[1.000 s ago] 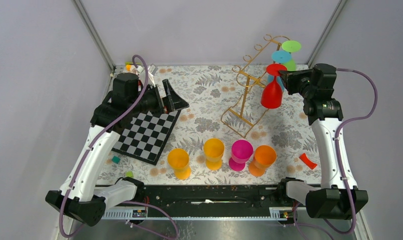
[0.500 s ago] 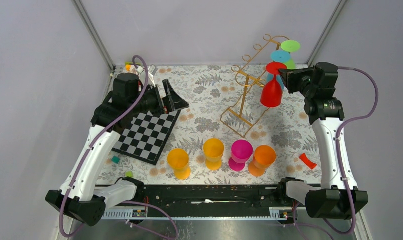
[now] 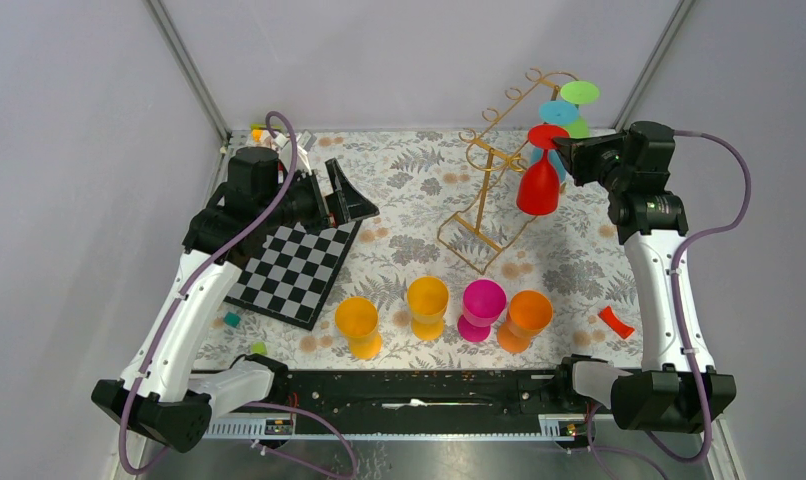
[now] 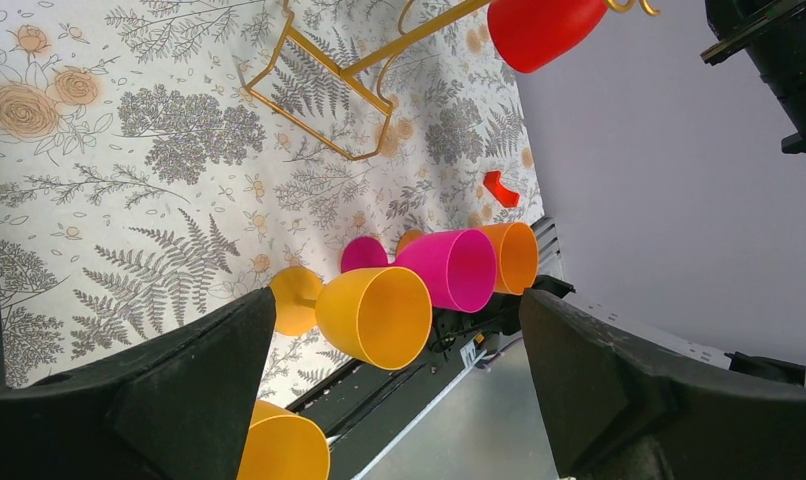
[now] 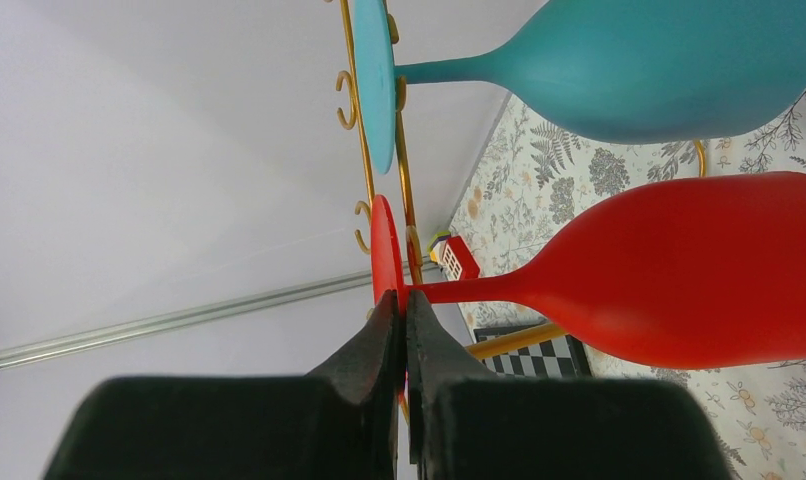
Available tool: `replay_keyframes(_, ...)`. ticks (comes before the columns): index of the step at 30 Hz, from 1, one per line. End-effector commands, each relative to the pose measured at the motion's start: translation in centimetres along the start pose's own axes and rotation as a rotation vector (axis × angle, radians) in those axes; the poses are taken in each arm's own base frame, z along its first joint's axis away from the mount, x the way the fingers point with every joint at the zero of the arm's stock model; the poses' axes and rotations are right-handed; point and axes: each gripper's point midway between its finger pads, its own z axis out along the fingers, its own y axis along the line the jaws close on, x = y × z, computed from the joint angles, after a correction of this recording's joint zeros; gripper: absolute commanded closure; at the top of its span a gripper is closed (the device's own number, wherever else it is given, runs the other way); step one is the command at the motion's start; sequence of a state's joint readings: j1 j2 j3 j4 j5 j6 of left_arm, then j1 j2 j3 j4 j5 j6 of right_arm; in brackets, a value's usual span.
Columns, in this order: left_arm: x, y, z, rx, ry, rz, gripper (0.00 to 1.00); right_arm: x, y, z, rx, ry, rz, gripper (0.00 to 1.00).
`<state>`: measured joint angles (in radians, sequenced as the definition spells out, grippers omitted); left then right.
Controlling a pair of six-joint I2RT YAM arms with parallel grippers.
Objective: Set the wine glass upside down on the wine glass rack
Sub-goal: Turn the wine glass upside down at the wine rack.
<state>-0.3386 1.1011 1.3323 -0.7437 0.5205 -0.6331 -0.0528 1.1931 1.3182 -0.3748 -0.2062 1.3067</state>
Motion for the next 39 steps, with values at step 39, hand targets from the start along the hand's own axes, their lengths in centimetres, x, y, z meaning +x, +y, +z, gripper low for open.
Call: replay_keyframes(39,-0.9,-1.1,0.0,0.052,-0.032,0.005,0.01,0.0,1.2,0.4,-0.067,0.009,-0.153,0.93)
